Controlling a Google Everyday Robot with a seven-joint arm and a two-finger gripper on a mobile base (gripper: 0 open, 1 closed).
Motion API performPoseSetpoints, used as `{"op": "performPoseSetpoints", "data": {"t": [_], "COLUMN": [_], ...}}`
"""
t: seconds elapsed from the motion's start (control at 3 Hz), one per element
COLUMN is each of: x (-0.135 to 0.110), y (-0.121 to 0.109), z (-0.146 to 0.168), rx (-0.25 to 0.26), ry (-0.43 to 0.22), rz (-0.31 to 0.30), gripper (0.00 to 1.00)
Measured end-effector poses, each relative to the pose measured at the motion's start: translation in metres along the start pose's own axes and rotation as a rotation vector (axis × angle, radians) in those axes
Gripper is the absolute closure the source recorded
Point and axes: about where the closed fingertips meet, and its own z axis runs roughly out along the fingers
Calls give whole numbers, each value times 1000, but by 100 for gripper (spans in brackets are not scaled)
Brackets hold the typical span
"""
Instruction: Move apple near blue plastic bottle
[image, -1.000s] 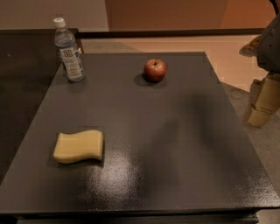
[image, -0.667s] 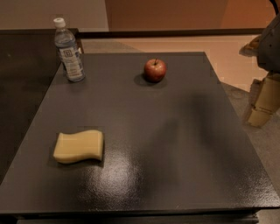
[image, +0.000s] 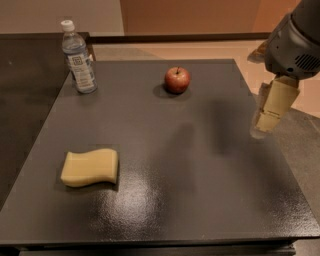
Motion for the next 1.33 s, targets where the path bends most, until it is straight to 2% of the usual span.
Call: {"op": "performPoseSetpoints", "data": {"t": [0.67, 1.33], "x": [-49, -80], "y": [-49, -95], "z": [51, 100], "rx": [-11, -34], "ry": [-111, -201], "rz": [-1, 97], "gripper": [0, 0]}}
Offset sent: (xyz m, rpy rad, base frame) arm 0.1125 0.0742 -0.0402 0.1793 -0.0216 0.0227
